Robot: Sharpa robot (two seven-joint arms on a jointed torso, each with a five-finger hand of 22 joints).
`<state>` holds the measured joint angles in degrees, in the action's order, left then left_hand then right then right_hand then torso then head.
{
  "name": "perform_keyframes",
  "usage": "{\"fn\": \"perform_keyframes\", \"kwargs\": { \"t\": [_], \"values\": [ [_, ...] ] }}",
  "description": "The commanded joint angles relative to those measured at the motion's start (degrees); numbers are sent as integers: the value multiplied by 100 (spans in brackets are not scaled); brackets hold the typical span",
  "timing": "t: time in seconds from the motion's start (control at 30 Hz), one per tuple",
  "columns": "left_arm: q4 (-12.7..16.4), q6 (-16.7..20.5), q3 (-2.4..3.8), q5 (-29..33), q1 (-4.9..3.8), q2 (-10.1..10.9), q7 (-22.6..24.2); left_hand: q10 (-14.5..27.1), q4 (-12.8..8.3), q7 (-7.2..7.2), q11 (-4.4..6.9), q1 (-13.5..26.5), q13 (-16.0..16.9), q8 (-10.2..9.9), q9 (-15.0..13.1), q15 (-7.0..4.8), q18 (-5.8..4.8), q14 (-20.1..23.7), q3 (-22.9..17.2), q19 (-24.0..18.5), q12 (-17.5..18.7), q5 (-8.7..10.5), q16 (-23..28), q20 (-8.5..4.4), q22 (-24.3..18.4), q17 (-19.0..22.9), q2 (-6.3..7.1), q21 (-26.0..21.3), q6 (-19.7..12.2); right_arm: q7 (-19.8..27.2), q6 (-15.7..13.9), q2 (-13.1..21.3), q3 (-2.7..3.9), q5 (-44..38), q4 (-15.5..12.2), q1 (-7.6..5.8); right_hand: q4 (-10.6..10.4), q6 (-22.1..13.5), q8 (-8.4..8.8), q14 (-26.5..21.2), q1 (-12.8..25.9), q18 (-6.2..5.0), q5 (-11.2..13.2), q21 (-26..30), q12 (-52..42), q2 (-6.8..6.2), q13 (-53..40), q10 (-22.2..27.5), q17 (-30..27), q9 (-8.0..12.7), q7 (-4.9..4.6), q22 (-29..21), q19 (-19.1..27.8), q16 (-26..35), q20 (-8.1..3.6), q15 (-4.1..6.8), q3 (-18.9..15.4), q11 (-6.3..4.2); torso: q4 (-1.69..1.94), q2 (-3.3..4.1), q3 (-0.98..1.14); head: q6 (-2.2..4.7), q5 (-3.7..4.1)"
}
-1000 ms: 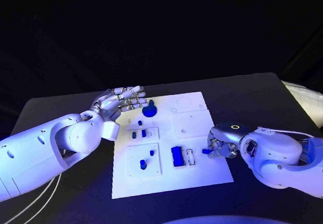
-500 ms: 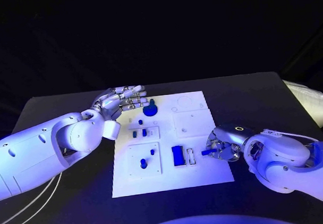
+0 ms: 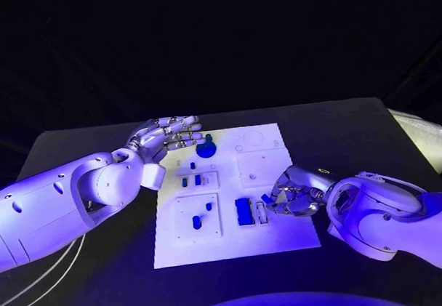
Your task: Assemble the parts on the task board
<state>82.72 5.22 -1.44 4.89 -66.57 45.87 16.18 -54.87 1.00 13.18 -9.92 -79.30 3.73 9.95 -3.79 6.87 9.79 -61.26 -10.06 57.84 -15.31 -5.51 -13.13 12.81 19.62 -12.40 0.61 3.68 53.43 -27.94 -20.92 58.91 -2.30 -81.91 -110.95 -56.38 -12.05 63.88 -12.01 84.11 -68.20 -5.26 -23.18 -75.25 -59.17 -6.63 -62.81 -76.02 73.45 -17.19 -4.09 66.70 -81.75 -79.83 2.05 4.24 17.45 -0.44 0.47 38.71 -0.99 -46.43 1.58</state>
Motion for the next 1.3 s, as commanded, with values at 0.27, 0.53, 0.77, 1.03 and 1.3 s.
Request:
{"fn": "perform_keyframes", "kwargs": {
  "t": [0.27, 0.53, 0.77, 1.03, 1.3],
  "values": [
    [20, -97, 4, -24, -2, -6, 29, 35, -27, 3, 10, -44, -6, 14, 3, -15, 70, -31, -21, 49, -33, -23, 10, 2, -5, 8, -4, 30, -27, -260, 461, -268, -2, 333, 156, 24, -85, 18, -5, 315, 160, 47, -170, -35, -175, 27, -138, -104, 27, -16, 10, 42, -43, -30, -21, 16, -257, -5, -3, -2, -1, -11, -20],
    [22, -120, 4, -24, -2, -4, 25, 35, -27, 3, 10, -44, -6, 14, 3, -15, 70, -31, -21, 49, -33, -23, 10, 2, -5, 8, -4, 30, -27, -417, 553, -407, -4, 228, 252, 60, -113, 55, -22, 318, 180, 49, -197, -45, -257, 75, -213, -151, 40, -33, 29, 56, -51, -38, -28, 26, -322, -19, -7, -2, 4, -21, -27],
    [24, -160, 4, -24, -2, -3, 21, 41, -46, 6, 7, -58, -7, 12, 4, -14, 68, -29, -27, 50, -32, -19, 18, 0, -19, 10, 10, 30, -34, -555, 570, -427, -5, 26, 295, 66, -151, 82, -32, 323, 200, 52, -231, -54, -324, 140, -278, -190, 69, -45, 45, 71, -57, -54, -37, 37, -374, -32, -4, 1, 5, -27, -24],
    [22, -167, 4, -27, -2, -2, 15, 41, -46, 6, 7, -58, -7, 12, 4, -14, 68, -29, -27, 50, -32, -19, 18, 0, -19, 10, 10, 30, -34, -639, 539, -405, -6, -178, 276, 66, -168, 100, -38, 331, 179, 56, -285, -70, -362, 225, -318, -217, 112, -57, 61, 96, -70, -81, -52, 53, -394, -47, -8, 0, 7, -20, -30],
    [15, -173, 4, -32, -2, -15, 12, 41, -46, 6, 7, -58, -7, 12, 4, -14, 68, -29, -27, 50, -32, -19, 18, 0, -19, 10, 10, 30, -34, -636, 612, -414, -6, -77, 275, 66, -214, 110, -40, 339, 213, 62, -291, -89, -392, 271, -349, -237, 161, -63, 63, 125, -82, -111, -60, 58, -430, -50, 1, -4, 3, -28, -29]
  ]
}}
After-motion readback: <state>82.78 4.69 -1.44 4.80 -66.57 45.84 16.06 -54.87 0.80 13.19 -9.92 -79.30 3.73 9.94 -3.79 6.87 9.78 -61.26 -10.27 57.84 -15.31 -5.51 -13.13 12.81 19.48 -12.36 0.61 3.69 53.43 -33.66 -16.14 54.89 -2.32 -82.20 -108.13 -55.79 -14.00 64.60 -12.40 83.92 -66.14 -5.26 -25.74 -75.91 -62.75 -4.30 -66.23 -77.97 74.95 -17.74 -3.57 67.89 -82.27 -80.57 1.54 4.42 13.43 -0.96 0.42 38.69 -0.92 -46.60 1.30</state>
